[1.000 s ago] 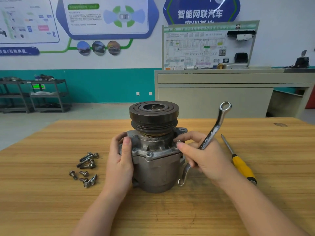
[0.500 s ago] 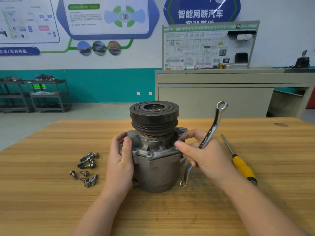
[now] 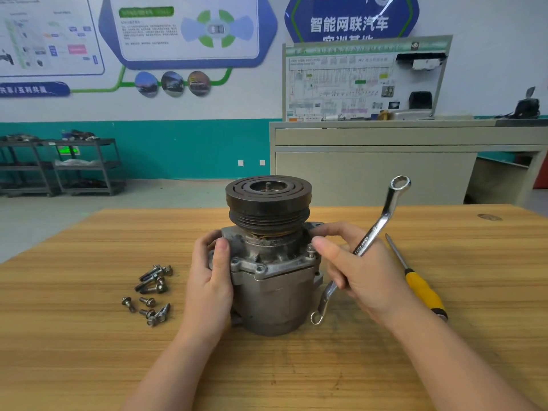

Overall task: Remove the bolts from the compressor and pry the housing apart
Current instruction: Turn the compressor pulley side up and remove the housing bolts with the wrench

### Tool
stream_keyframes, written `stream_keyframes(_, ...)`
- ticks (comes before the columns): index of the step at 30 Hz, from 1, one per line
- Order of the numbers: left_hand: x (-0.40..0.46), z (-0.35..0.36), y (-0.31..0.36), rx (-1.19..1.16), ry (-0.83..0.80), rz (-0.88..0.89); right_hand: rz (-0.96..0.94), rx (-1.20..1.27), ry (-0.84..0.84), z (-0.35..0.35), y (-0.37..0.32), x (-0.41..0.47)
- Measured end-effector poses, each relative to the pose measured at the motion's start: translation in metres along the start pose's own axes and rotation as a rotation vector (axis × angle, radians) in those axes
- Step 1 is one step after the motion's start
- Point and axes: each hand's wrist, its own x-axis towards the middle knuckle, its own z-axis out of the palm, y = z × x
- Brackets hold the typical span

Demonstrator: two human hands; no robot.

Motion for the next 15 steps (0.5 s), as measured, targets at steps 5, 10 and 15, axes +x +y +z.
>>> stream_keyframes(5, -0.0001, 0.0004, 0.0008, 0.005, 0.007, 0.011, 0.0, 0.025, 0.0, -0.0007, 0.0008, 0.0008)
stream_keyframes(10, -0.0002, 0.0006, 0.0016, 0.006, 0.008, 0.015, -0.018, -0.026, -0.025, 0.0001, -0.0011, 0.0)
stream_keyframes(15, -0.0003, 0.0001, 0.0009, 0.003, 0.005, 0.013, 0.001, 0.005, -0.018, -0.0003, -0.0026, -0.0008)
